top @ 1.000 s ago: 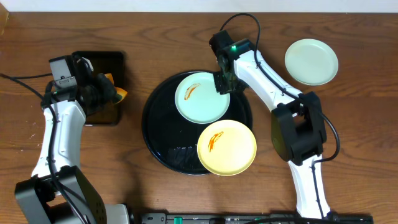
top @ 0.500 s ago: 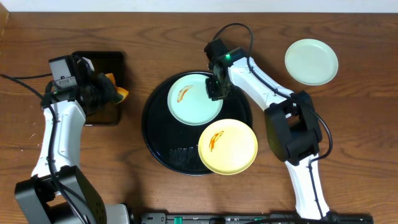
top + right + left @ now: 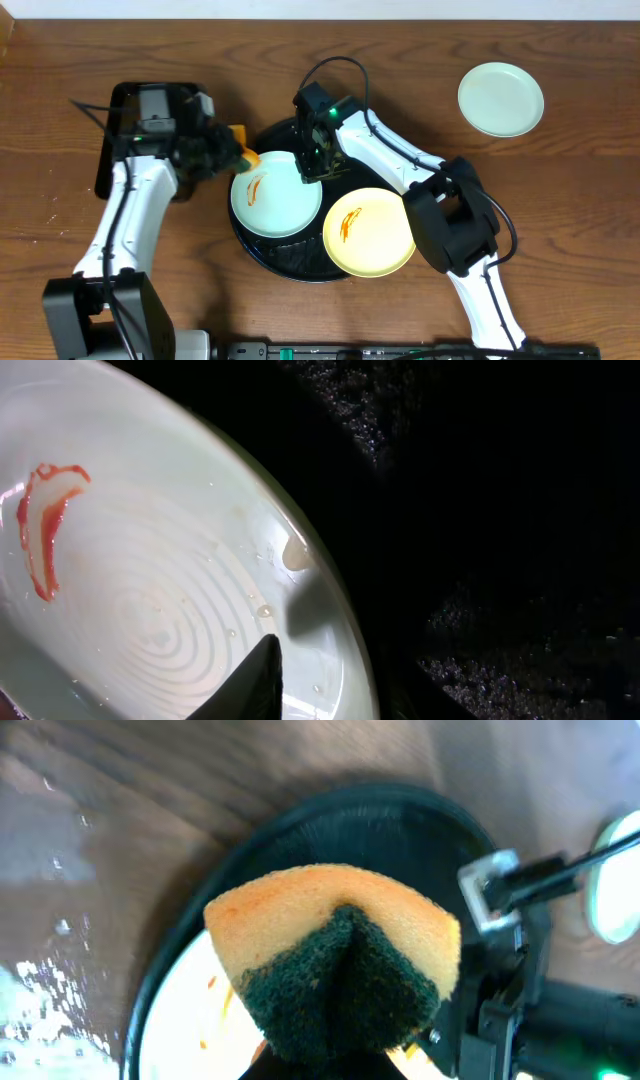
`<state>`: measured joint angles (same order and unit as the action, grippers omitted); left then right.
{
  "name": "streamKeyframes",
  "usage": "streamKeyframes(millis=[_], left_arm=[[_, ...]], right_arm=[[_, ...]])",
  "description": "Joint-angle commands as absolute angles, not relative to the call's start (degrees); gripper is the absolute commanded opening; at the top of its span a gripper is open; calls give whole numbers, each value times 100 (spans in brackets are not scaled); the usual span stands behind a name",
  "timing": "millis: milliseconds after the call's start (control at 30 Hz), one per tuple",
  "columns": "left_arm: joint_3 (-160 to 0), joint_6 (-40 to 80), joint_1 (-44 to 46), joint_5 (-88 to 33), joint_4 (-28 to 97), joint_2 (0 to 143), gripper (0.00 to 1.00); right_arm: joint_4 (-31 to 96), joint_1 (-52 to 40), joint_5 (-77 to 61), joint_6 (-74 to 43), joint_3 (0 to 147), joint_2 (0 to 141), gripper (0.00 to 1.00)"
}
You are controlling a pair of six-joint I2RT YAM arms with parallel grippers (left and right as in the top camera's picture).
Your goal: Clean dirty plates on tray and stack at the side
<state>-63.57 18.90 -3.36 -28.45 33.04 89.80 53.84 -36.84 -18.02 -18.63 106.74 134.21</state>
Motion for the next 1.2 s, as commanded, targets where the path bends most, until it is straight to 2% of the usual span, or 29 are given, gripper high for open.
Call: streamKeyframes(millis=[0, 333, 567, 867, 1167], left_arm=[[-6396, 2213, 32, -1942, 3535, 9041, 8], [-6396, 2517, 882, -1702, 3555, 9684, 8], [-6396, 2757, 884, -1732, 3498, 10206, 8], [-6396, 2926, 1022, -2012, 2668, 10302, 8], [-6396, 2926, 1282, -1981, 2471, 10495, 9]], right_arm=[[5422, -3548, -1820, -1861, 10602, 13539, 27], [5065, -3319, -1820, -1933, 10604, 13539, 23], [4842, -3245, -1398, -2189, 10604, 13539, 22], [4641, -3304, -1393, -2226, 10606, 13539, 22], [4652, -3304, -1396, -2226, 10606, 13539, 16]])
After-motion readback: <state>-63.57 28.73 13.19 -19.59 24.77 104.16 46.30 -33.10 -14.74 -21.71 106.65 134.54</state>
